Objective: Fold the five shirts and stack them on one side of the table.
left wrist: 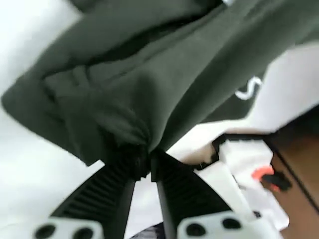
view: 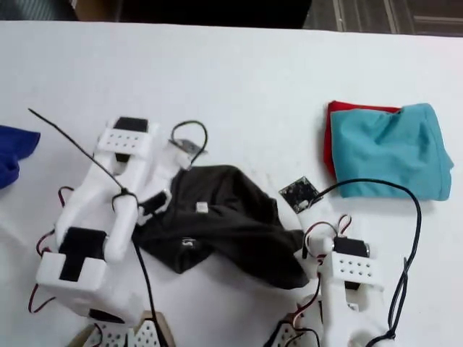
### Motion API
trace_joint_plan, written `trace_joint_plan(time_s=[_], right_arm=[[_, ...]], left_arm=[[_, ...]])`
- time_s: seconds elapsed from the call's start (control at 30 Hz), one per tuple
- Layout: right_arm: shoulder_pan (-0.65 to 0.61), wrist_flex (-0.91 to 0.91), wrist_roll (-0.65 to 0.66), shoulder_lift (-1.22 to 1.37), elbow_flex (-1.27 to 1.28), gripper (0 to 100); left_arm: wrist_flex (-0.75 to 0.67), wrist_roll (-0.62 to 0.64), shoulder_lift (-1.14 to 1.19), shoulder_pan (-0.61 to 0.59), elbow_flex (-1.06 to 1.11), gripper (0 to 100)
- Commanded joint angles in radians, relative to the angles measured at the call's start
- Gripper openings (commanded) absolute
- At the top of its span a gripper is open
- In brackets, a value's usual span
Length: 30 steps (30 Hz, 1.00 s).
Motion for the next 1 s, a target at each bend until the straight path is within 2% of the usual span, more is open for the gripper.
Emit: trace_joint_plan(time_s=[0.0, 0.13, 0.43, 0.67, 0.77, 0.87, 0.97], right_arm=[[-0.015, -0.033, -0.003, -0.002, 0.008, 2.2], [-0.015, -0.035, -0.003, -0.002, 0.008, 2.2], [-0.015, -0.035, -0.003, -0.001, 0.008, 2.2], [-0.015, -0.041, -0.003, 0.001, 0.008, 2.2], [-0.015, -0.041, -0.003, 0.001, 0.008, 2.2], [-0.015, -0.041, -0.003, 0.001, 0.008, 2.2], [-0.015, -0.041, -0.003, 0.001, 0.008, 2.2]], left_arm=[[0.032, -0.103, -0.006, -0.011, 0.074, 3], [0.032, -0.212, -0.008, -0.017, 0.143, 3], [0.034, -0.272, -0.029, -0.063, 0.021, 3], [0.035, -0.273, -0.255, -0.063, -0.091, 22], [0.032, -0.273, -0.334, -0.058, -0.139, 22], [-0.023, -0.239, -0.321, -0.040, -0.180, 22], [-0.161, -0.094, -0.235, -0.041, -0.179, 22]])
